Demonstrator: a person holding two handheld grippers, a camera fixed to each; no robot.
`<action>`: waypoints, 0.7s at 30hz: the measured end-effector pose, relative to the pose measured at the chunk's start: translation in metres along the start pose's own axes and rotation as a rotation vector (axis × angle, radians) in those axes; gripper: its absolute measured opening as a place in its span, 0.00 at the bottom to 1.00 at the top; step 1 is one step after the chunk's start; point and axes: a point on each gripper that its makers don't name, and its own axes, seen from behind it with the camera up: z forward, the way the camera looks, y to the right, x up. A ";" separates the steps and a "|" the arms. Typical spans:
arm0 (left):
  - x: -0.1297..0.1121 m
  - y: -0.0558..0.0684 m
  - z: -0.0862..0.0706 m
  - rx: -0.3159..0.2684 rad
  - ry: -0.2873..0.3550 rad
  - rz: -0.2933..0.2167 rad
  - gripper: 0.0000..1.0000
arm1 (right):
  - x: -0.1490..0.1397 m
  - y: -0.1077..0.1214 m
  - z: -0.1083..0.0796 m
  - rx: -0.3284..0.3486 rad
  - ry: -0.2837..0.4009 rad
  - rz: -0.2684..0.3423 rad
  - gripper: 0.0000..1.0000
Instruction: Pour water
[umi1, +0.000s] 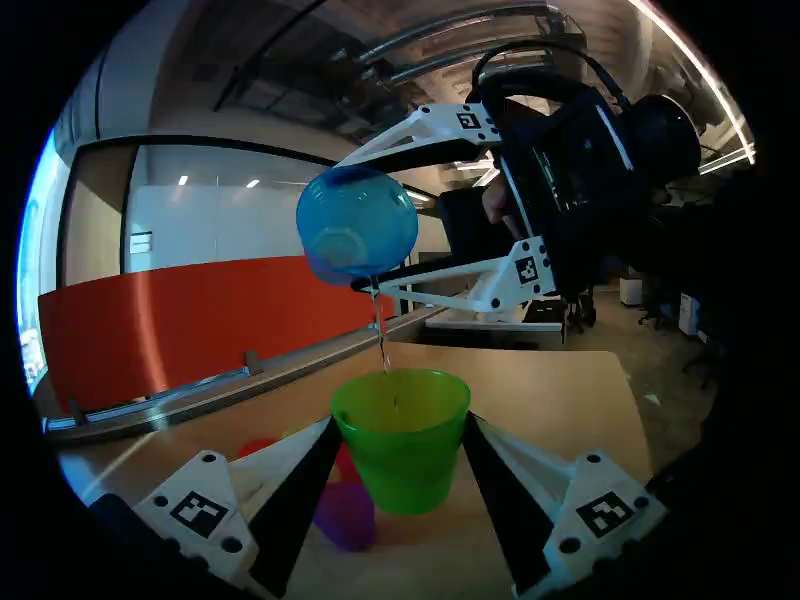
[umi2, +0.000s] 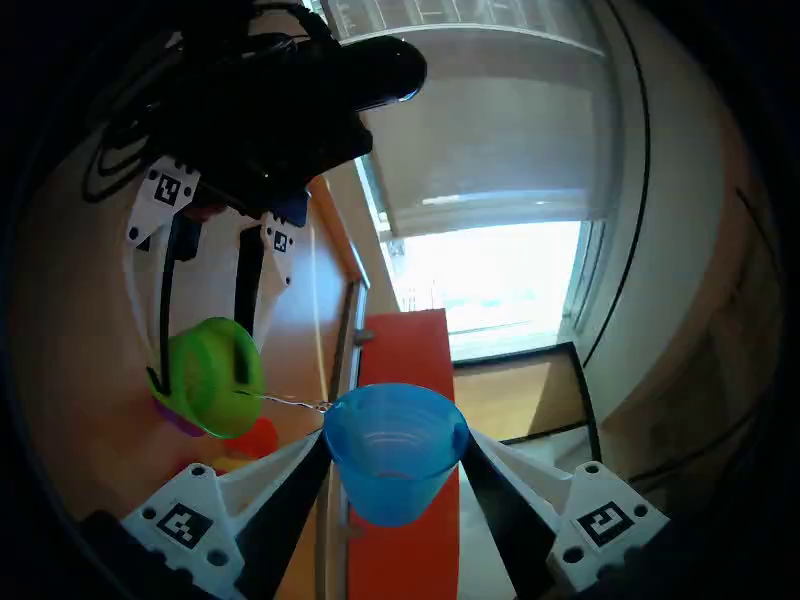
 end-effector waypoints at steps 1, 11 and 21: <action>0.000 0.000 0.000 0.000 0.000 0.000 0.84 | 0.000 0.000 0.000 -0.001 0.000 -0.001 0.91; -0.001 0.000 0.000 -0.001 0.000 0.000 0.84 | 0.002 0.003 -0.001 -0.004 0.002 -0.020 0.91; -0.001 0.000 0.000 -0.002 0.000 -0.002 0.84 | 0.003 0.004 -0.001 -0.003 0.005 -0.039 0.91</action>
